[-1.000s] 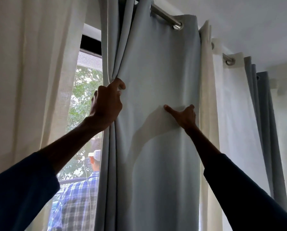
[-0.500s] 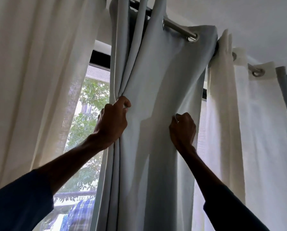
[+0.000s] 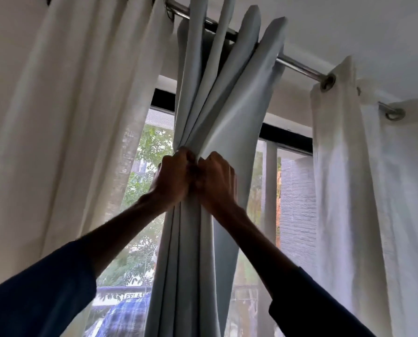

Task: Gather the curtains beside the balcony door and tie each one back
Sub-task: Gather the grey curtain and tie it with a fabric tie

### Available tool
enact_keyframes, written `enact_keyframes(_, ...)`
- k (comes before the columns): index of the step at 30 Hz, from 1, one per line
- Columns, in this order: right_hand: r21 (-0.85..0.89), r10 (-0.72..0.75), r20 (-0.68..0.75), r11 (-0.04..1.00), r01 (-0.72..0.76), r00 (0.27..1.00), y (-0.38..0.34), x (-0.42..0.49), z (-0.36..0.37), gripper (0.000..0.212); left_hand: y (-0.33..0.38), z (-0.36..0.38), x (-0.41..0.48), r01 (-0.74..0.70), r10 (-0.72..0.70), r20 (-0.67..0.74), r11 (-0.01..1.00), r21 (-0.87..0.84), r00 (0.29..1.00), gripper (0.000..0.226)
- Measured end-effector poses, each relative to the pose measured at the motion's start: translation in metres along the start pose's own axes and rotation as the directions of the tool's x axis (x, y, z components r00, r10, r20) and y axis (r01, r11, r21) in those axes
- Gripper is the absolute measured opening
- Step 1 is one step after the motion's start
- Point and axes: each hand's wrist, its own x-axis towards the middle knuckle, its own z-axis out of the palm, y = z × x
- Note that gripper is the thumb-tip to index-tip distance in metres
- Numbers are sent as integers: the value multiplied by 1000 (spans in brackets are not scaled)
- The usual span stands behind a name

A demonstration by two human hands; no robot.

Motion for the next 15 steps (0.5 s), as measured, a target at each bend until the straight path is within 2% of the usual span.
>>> enact_keyframes(4, 8, 14, -44, 1000, -14, 999, -2, -6, 2, 17, 2, -12, -6, -14, 13, 44, 1000, 22, 999, 21)
enact_keyframes(9, 135, 274, -54, 955, -264, 960, 15, -35, 5, 40, 9, -7, -16, -81, 79, 123, 997, 9, 989, 48)
enact_keyframes(11, 202, 281, -70, 944, -262, 957, 18, -47, 6, 39, 8, -2, -19, -71, 68, 153, 997, 13, 986, 50)
enact_keyframes(15, 301, 291, -71, 918, -258, 954, 14, -70, 2, 25, 8, 9, -34, -27, 27, 170, 1000, -1, 985, 57)
